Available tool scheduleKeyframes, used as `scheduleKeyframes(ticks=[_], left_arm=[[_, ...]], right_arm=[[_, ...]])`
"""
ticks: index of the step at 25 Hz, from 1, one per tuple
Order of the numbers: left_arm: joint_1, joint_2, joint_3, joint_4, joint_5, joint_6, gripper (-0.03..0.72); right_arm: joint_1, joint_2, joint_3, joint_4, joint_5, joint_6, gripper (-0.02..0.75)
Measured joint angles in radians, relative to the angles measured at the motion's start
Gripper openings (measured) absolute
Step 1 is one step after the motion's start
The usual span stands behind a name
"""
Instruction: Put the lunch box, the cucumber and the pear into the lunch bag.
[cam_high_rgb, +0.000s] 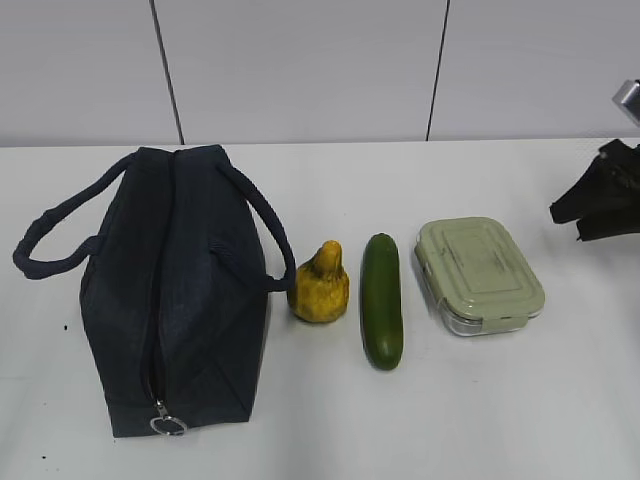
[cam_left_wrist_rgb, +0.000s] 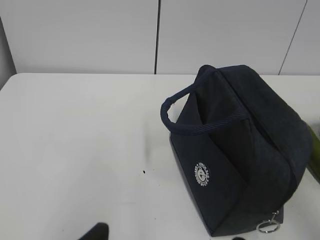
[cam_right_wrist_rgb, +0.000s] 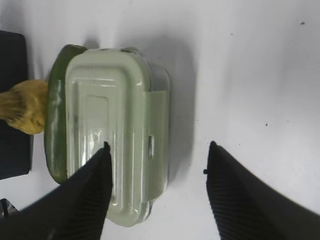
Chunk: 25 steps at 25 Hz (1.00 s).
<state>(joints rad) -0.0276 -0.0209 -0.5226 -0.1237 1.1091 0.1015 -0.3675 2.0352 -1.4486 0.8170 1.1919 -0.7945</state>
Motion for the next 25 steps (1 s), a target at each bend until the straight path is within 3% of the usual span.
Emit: scheduleKeyframes(ticks=[8, 13, 20, 25], left_arm=[[0.000, 0.000, 0.000, 0.000, -0.001, 0.000, 0.435], [0.000, 0.000, 0.000, 0.000, -0.001, 0.000, 0.435], [0.000, 0.000, 0.000, 0.000, -0.001, 0.000, 0.435], [0.000, 0.000, 0.000, 0.000, -0.001, 0.000, 0.435]], right_arm=[[0.019, 0.023, 0.004, -0.004, 0.000, 0.000, 0.466], [0.100, 0.024, 0.004, -0.064, 0.000, 0.016, 0.468], [0.170, 0.073, 0.004, -0.109, 0.000, 0.018, 0.599], [0.170, 0.088, -0.002, -0.124, 0.000, 0.011, 0.591]])
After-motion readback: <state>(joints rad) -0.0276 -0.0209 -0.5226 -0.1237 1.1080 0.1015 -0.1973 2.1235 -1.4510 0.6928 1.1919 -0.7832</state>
